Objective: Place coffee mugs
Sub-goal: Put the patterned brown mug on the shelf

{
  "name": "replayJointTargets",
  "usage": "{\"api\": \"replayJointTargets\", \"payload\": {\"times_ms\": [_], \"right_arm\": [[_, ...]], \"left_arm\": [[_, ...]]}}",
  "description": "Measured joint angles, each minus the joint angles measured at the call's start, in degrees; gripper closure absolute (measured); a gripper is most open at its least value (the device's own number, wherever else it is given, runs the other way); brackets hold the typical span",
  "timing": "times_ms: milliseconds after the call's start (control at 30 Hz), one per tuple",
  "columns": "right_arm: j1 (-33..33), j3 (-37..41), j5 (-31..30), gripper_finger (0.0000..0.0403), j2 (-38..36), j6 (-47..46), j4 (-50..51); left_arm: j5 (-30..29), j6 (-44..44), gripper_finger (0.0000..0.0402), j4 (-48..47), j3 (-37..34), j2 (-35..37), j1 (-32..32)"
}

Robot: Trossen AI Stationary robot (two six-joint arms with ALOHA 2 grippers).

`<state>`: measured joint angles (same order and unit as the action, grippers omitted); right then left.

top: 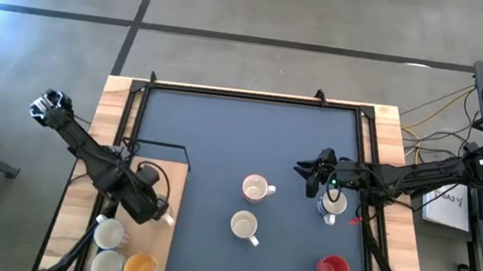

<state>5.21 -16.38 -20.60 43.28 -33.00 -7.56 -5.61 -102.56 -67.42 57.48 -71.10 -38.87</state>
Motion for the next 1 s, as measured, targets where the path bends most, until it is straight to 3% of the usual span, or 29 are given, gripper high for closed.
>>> {"api": "replayJointTargets", "payload": {"times_ms": [400,1000], "right_arm": [[0.00,0.00,0.00,0.0296,-0.01,0.01,0.00],[0.00,0.00,0.00,0.0296,-0.01,-0.01,0.01]], "left_arm": [[0.77,-8.35,0.0385,-7.21,7.15,-6.06,-5.57],[1.90,-14.04,0.0384,-6.47,13.19,-14.82,-13.39]]}}
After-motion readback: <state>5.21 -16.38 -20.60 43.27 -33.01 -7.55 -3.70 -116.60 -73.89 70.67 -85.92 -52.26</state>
